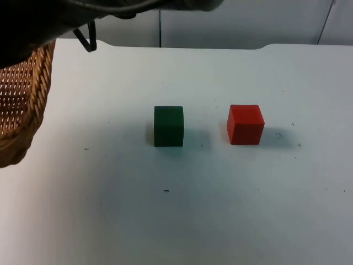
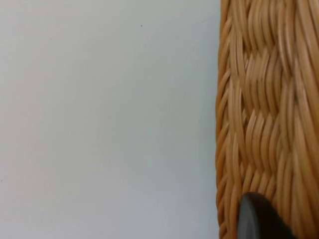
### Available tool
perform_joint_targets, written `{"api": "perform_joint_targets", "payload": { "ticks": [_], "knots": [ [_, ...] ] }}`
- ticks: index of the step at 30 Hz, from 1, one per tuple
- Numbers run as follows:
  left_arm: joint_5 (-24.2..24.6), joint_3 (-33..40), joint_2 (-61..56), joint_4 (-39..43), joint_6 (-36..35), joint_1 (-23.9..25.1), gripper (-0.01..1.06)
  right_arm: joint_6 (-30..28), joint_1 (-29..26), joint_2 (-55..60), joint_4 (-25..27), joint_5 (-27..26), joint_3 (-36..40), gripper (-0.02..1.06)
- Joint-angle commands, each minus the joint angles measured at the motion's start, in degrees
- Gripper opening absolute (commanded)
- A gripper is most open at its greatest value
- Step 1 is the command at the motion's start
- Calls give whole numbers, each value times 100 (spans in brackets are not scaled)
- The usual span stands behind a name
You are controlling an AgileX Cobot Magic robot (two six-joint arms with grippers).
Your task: Pick up the basket with the left hand and place the blue cube into the basket with the right hand.
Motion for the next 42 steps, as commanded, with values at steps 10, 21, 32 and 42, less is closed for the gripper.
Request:
{"api": "perform_joint_targets", "payload": {
  "ticks": [10,21,32,42],
  "knots": [
    [-103,-44,-34,-346,147,-315,0,855,-357,-1288,-1557,1174,-60,98],
    [-763,-134,658,-480,227,-745,0,824,-1315,-2161,-1438,2550,27,97],
    [-577,-984,2330,-542,350,-755,0,284,-1469,-3665,-1197,1607,1908,97],
    [-899,-1064,2925,-542,672,-755,0,296,-1469,-5162,-1002,-323,4235,97]
  ]
}}
